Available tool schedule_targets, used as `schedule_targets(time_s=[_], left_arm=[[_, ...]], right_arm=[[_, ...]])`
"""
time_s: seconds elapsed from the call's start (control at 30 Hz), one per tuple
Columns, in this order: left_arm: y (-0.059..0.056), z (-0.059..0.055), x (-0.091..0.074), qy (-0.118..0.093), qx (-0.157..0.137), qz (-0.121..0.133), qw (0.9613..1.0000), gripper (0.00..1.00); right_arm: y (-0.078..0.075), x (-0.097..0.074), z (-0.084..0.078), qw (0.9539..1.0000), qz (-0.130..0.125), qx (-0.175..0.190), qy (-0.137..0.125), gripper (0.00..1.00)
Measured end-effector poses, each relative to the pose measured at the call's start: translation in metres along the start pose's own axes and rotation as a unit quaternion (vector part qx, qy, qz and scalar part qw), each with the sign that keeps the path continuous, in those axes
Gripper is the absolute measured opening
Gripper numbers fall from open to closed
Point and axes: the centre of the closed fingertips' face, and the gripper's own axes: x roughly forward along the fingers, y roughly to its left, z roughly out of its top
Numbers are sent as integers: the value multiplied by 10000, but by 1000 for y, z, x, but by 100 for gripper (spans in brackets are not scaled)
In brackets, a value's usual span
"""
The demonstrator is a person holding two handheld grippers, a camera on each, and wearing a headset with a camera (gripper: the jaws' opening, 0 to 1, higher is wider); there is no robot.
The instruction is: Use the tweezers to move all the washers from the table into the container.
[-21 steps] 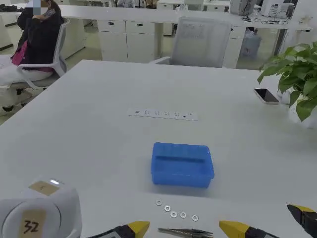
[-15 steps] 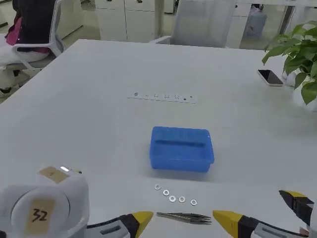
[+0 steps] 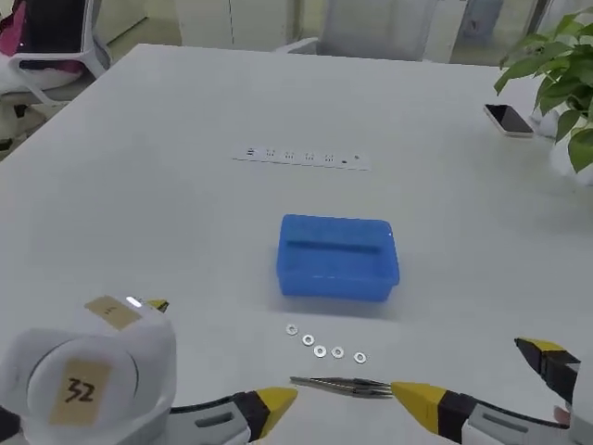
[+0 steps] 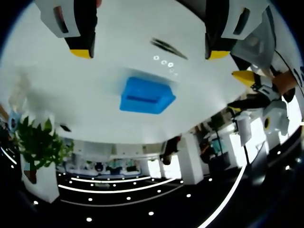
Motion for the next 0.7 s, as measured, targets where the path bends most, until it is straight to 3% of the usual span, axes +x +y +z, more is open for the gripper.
schedule_targets(time_s=[0.7], left_arm=[[-10,-1,18,190,411,-235,9987,89]], right_arm=[[-1,3,-2,10000,6,-14,8,95]])
